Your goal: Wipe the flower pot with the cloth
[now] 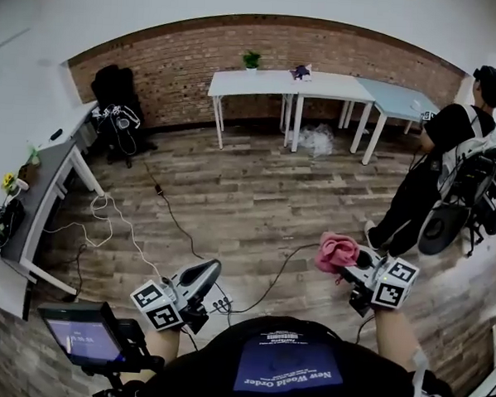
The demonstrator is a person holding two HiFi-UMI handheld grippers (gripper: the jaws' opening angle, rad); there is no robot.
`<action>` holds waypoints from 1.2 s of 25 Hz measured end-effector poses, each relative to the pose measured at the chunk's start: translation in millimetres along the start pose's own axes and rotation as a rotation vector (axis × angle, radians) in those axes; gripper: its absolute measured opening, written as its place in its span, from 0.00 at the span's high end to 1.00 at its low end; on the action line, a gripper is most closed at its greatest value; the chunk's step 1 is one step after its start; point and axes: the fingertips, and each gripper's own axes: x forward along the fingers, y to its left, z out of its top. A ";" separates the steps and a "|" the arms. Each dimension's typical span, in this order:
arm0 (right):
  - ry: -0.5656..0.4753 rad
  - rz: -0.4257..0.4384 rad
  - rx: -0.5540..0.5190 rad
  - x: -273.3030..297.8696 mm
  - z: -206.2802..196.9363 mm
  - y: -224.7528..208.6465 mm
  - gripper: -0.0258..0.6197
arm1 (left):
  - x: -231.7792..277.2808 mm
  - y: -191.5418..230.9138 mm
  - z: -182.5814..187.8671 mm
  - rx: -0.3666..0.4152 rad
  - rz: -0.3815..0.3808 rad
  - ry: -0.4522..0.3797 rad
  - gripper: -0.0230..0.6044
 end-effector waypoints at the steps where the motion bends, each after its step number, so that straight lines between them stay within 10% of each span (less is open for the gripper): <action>1: 0.007 0.000 0.001 14.7 1.8 -2.2 0.79 | -0.3 15.8 5.6 -0.010 0.000 -0.003 0.97; 10: 0.056 0.039 0.036 110.1 18.6 -91.0 0.79 | 35.3 125.8 20.8 -0.069 0.067 0.005 0.97; 30: 0.067 0.297 0.037 239.2 118.4 -404.0 0.79 | 300.3 289.9 72.6 -0.002 0.238 -0.027 0.97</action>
